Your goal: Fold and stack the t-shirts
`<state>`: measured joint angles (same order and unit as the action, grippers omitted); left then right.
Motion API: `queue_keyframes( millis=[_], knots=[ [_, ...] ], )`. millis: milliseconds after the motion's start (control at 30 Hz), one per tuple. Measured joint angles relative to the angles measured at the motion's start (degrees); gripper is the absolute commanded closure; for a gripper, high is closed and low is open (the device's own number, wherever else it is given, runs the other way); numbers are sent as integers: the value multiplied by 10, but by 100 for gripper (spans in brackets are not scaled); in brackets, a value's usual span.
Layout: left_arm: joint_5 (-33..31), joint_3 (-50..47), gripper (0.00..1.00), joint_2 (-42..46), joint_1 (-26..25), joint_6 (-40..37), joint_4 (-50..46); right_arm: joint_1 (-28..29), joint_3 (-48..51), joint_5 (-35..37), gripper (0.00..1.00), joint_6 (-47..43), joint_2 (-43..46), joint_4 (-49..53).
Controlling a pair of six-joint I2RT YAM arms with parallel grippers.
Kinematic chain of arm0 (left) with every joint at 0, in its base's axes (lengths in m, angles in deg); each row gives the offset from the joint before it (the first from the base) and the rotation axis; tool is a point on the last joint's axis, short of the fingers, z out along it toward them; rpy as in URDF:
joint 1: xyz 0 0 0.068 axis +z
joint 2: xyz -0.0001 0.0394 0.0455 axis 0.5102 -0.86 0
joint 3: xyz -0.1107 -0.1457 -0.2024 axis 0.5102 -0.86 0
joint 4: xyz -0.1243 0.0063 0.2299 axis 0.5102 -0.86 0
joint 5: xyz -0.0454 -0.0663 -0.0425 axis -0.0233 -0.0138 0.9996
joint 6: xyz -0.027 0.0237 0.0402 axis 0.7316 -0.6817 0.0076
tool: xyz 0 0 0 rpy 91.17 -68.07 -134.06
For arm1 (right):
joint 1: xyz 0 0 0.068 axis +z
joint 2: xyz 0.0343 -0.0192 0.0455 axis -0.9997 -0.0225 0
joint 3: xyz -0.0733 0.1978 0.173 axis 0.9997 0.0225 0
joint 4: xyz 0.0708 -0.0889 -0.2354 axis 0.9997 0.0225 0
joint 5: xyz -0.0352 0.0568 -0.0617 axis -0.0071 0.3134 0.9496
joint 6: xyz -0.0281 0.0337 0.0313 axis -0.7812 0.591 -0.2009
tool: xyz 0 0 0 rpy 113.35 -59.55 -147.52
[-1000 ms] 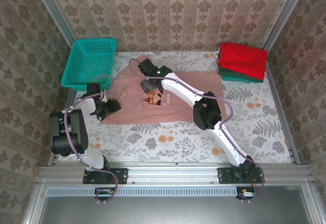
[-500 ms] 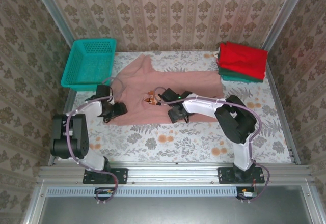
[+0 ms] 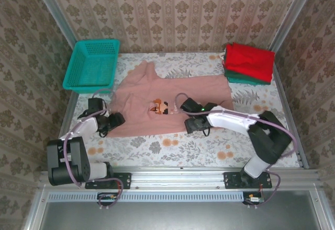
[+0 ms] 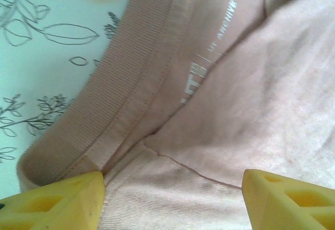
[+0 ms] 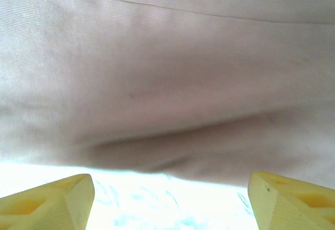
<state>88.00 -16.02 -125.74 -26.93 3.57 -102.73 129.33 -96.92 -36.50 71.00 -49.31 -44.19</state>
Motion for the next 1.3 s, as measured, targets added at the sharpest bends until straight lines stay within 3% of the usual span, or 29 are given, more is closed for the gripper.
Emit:
queue_keyframes(
  millis=[167,267,433,767,900,1033,1067,1133,1300],
  knots=[
    [14,23,29,-36,8,0,-1,-94,58,-29,33,22,102,-25],
    [25,37,30,-57,12,0,5,-151,80,-43,35,34,81,-38],
    [37,42,30,-68,19,0,16,-170,84,-52,30,68,8,-27],
    [76,46,30,-80,50,0,29,-327,133,-92,30,88,59,-23],
    [80,46,30,-81,57,0,32,-320,135,-103,29,84,85,-15],
    [80,46,29,-81,57,0,32,-260,120,-97,27,89,142,7],
    [80,47,26,-81,57,0,31,-249,109,-96,27,89,149,8],
    [79,50,1,-78,54,-5,27,-243,83,-94,27,87,147,5],
    [19,72,0,-2,-1,-2,-33,-245,-36,-71,22,52,53,9]
  ],
)
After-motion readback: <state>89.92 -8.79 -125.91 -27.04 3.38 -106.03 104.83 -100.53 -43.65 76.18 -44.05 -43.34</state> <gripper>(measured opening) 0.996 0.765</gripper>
